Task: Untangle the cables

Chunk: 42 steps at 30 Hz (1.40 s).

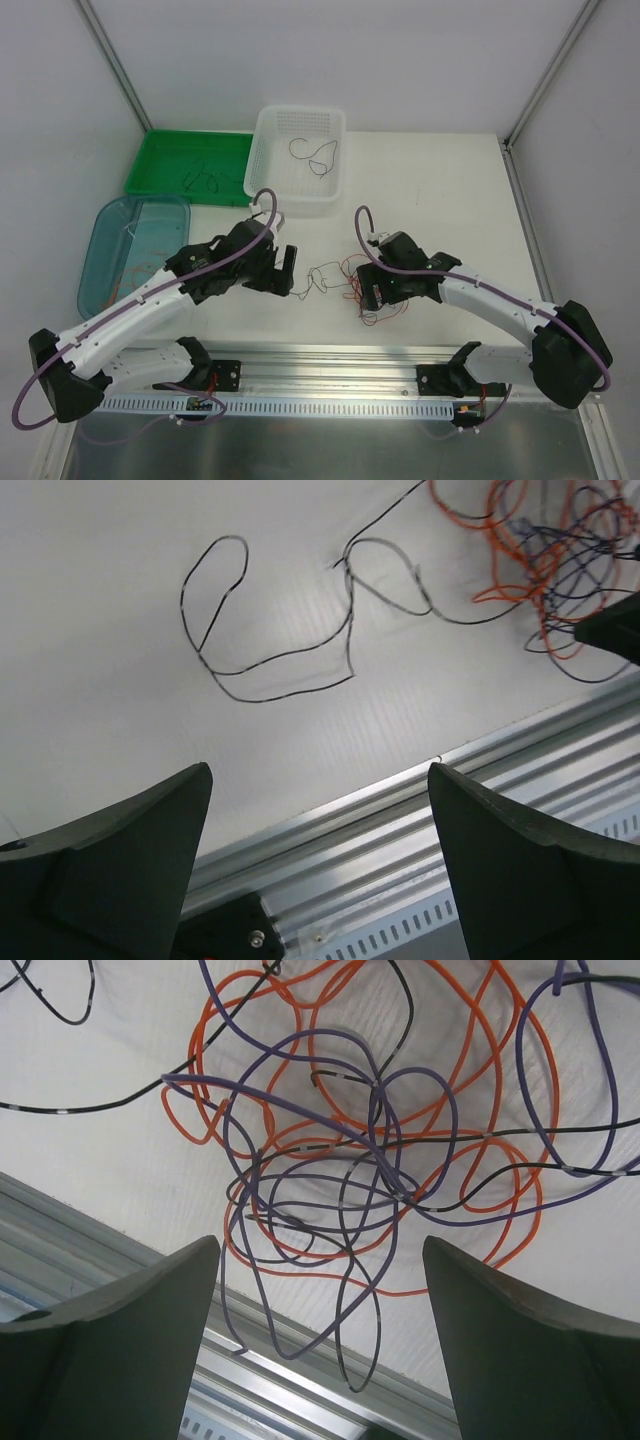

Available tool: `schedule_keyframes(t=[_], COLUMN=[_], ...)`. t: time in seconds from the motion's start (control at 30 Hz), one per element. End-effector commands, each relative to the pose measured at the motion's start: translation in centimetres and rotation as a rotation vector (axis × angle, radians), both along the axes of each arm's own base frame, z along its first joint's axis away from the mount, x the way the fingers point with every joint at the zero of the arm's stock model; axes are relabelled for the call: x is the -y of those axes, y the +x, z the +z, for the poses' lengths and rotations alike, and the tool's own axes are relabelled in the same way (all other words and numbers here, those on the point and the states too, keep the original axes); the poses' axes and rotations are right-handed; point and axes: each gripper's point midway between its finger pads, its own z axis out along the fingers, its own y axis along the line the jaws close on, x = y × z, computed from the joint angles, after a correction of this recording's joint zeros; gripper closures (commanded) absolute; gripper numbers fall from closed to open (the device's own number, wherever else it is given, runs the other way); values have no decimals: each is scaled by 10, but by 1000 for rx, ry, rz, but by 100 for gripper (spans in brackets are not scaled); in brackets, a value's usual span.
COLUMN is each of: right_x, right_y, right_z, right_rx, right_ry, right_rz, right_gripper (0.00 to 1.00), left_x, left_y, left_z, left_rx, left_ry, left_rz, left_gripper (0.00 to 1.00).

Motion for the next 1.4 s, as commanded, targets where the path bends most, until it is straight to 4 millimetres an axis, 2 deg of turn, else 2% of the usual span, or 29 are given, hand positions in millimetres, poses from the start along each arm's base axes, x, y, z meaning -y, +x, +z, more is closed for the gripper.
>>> schedule_keyframes(t=[0.0, 0.03, 0.07, 0.13, 0.17, 0.2, 0.23, 0.27, 0.33, 0.37, 0.4, 0.43, 0.53, 0.57, 0.63, 0.67, 0.73, 0.83, 0.97, 1.0, 1.07, 1.13, 1.17, 1.2, 1.23, 1.37], right_x=[-7, -8, -8, -9, -8, -9, -10, -9, -10, -10, -10, -10, -10, -11, -12, -13, -14, -17, -23, -25, -26, -27, -28, -29, -29, -31], right_y=[11, 11, 11, 10, 10, 10, 8, 8, 6, 6, 6, 5, 4, 5, 6, 6, 6, 7, 8, 10, 10, 12, 12, 11, 12, 14], right_z=[20, 22, 23, 27, 27, 30, 33, 34, 38, 39, 41, 42, 45, 47, 47, 46, 45, 41, 36, 36, 29, 23, 15, 12, 9, -3], right_rx=[86, 89, 95, 115, 119, 128, 140, 148, 166, 172, 181, 184, 192, 195, 197, 196, 194, 183, 158, 159, 142, 124, 94, 81, 70, 12], right_ry=[29, 34, 38, 53, 57, 67, 79, 84, 108, 115, 121, 126, 138, 141, 142, 143, 146, 148, 152, 157, 142, 125, 103, 98, 88, 39], right_rz=[24, 29, 31, 37, 34, 37, 42, 42, 46, 44, 43, 42, 46, 47, 47, 48, 52, 50, 54, 55, 56, 54, 53, 54, 50, 41], right_gripper=[13, 13, 13, 13, 13, 13, 13, 13, 13, 13, 13, 13, 13, 13, 13, 13, 13, 13, 13, 13, 13, 13, 13, 13, 13, 12], left_x=[32, 37, 47, 60, 76, 81, 86, 93, 104, 110, 116, 121, 128, 130, 136, 137, 139, 139, 139, 140, 141, 141, 141, 138, 137, 126], left_y=[18, 24, 27, 38, 38, 44, 55, 61, 70, 73, 73, 81, 95, 99, 105, 107, 110, 112, 113, 111, 109, 105, 104, 101, 101, 105], left_z=[47, 55, 48, 48, 43, 40, 43, 29, 24, 7, 3, -10, -23, -38, -46, -60, -70, -96, -116, -118, -121, -123, -122, -125, -123, -98], left_rx=[140, 173, 141, 127, 76, 58, 73, 30, 24, -23, -34, -53, -68, -101, -111, -142, -157, -192, -227, -237, -239, -242, -240, -252, -247, -173], left_ry=[-66, -48, -41, -71, -114, -133, -156, -147, -141, -128, -135, -114, -93, -84, -77, -66, -57, -30, -17, -22, -36, -46, -50, -44, -44, -28], left_rz=[-230, -290, -337, -404, -459, -473, -485, -499, -550, -567, -605, -625, -645, -649, -663, -663, -666, -668, -656, -653, -654, -651, -650, -637, -630, -559], left_gripper=[9, 10, 11, 12, 14, 16, 18, 19, 23, 23, 23, 25, 32, 33, 36, 37, 38, 39, 48, 56, 62, 77, 82, 96, 100, 100])
